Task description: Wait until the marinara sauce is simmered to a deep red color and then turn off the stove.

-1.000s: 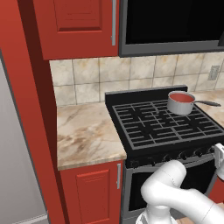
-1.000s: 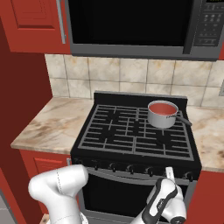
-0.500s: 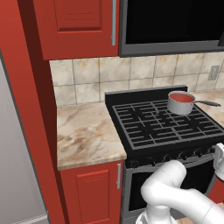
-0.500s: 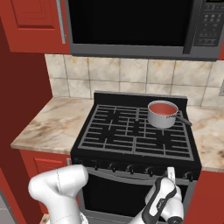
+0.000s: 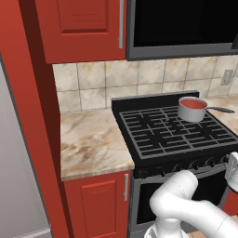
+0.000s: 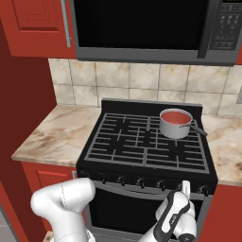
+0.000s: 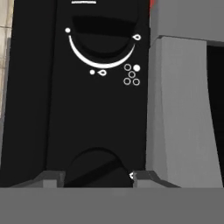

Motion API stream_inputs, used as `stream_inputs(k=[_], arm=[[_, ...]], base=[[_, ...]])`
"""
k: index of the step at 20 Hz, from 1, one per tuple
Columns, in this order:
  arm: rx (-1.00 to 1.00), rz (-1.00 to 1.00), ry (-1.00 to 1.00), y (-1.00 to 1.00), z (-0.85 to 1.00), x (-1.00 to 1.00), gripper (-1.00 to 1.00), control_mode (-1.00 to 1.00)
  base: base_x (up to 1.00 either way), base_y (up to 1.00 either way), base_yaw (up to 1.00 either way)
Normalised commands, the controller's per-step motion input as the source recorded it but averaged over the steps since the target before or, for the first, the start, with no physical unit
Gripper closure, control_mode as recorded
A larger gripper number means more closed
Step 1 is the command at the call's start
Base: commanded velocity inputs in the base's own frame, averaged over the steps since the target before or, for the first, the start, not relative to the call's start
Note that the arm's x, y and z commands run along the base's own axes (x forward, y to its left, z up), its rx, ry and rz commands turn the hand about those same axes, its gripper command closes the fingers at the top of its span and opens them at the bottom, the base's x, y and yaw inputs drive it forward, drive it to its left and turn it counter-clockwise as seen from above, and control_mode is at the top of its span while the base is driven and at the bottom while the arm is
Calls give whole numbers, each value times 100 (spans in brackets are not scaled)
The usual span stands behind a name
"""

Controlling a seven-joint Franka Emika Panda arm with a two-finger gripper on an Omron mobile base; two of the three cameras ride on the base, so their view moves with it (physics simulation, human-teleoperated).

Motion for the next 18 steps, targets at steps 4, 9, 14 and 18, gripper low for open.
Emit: stream_inputs(k=[4,9,14,18], arm=[[12,-6,7,0,-14,0,100,-100],[13,-5,9,0,-16,0,100,-100],[15,-8,8,0,-20,-1,100,-100],[18,-12,6,0,-19,0,100,-100]], base=[[0,0,0],[0,0,0],[0,0,0],[0,0,0]])
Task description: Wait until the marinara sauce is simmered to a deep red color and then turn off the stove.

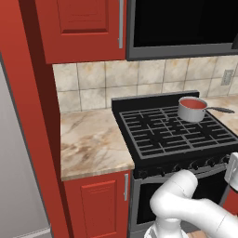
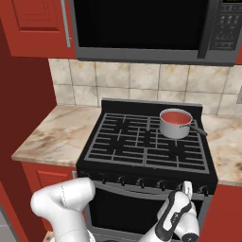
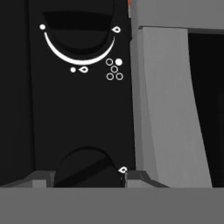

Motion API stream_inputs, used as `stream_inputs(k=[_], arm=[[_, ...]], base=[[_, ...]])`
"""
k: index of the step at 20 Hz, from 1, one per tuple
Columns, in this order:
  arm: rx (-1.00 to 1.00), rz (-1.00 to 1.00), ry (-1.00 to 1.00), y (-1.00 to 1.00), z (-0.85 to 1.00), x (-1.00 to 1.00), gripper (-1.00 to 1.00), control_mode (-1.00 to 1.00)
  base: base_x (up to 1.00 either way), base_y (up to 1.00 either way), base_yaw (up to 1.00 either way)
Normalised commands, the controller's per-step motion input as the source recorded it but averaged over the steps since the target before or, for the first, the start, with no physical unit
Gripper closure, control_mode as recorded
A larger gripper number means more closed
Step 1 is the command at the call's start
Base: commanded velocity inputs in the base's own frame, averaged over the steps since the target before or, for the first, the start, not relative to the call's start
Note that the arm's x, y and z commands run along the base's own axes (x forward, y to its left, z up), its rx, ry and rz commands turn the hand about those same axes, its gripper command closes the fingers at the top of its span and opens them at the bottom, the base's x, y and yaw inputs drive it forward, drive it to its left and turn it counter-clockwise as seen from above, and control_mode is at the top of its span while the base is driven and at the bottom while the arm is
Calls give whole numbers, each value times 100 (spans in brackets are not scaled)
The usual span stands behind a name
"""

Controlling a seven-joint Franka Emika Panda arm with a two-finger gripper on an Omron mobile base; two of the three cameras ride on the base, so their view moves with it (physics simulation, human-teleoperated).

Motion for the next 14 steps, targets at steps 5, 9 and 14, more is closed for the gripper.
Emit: stream_inputs(k=[5,9,14], arm=[[23,-16,1,0,-19,-2,100,-100],[25,-19,0,0,-20,-12,100,-100],[23,-21,3,0,-20,-11,100,-100]], base=[[0,0,0],[0,0,0],[0,0,0]])
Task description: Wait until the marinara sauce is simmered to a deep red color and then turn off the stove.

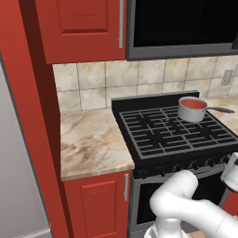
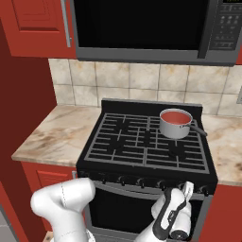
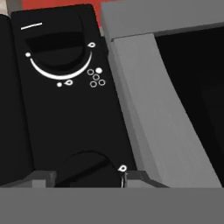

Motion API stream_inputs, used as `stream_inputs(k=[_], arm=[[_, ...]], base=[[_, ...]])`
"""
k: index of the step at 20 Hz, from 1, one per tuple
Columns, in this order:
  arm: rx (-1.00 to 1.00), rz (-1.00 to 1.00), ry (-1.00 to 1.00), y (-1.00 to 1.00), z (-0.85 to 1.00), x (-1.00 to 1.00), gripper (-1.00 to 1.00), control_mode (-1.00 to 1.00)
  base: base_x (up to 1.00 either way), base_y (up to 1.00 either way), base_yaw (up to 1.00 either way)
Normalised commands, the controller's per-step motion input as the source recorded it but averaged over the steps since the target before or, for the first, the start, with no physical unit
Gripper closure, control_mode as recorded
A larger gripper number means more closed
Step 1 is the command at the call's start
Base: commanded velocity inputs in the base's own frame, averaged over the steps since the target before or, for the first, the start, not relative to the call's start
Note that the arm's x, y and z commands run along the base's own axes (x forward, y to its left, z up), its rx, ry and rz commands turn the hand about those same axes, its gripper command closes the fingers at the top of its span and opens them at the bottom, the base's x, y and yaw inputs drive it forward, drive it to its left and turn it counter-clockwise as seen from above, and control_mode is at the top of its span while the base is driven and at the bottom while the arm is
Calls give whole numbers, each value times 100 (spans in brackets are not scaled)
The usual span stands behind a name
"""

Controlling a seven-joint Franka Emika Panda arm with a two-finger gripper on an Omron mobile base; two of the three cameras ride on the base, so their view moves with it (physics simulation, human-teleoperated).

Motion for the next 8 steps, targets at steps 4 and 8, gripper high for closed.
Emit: stream_inputs(k=[4,8], arm=[[22,-21,5,4,-23,-11,100,-100],[20,-21,10,13,-26,-9,100,-100]], base=[[0,0,0],[0,0,0]])
